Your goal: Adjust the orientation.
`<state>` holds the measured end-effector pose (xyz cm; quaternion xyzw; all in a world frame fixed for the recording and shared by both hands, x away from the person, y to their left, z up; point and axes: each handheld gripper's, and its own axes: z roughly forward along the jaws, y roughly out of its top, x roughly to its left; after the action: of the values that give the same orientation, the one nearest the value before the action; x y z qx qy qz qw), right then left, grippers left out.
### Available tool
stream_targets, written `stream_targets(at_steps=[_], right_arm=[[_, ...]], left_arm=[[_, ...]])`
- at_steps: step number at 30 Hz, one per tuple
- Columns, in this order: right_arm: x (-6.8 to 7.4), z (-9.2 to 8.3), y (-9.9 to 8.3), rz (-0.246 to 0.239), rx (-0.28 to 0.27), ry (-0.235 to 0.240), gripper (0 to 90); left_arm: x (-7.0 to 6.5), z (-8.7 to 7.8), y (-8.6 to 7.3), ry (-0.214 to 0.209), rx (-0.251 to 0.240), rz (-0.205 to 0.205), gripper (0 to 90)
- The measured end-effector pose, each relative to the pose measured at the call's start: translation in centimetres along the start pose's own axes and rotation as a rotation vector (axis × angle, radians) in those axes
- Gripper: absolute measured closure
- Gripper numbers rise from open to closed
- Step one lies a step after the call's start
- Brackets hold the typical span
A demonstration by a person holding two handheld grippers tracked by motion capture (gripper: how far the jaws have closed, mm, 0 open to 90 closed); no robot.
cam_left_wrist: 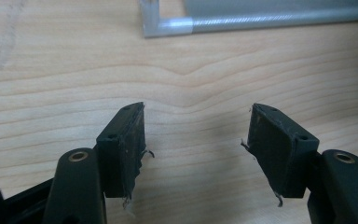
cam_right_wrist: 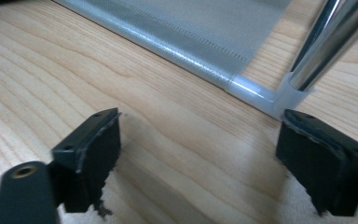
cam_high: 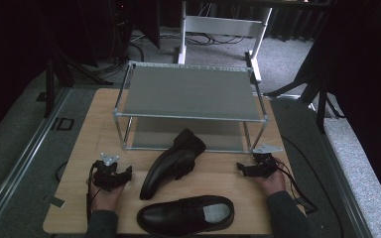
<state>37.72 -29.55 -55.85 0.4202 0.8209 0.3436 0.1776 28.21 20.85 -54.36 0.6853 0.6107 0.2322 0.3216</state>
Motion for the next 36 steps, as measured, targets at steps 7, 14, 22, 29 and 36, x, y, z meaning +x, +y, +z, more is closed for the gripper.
stream_targets(at_steps=[7, 14, 22, 29, 36], right_arm=[[0.9, -1.7, 0.0, 0.012, 0.004, 0.034, 36.6], [3.6, -5.1, 1.3, -0.066, -0.065, 0.133, 41.6], [7.3, -8.2, 2.7, -0.174, -0.114, 0.247, 42.8], [9.7, -9.5, 3.1, -0.234, -0.126, 0.357, 54.3], [12.5, -9.5, 3.3, -0.319, -0.098, 0.473, 60.2]], left_arm=[[-0.7, -2.3, -0.2, -0.013, -0.066, 0.032, 37.8], [-1.0, -3.1, -0.4, 0.0, -0.091, 0.046, 37.8], [-0.9, -2.8, -0.6, 0.01, -0.071, 0.045, 38.1], [-1.0, -2.6, -0.7, 0.013, -0.062, 0.048, 38.1], [-1.2, -2.5, -0.8, 0.018, -0.059, 0.059, 38.1]])
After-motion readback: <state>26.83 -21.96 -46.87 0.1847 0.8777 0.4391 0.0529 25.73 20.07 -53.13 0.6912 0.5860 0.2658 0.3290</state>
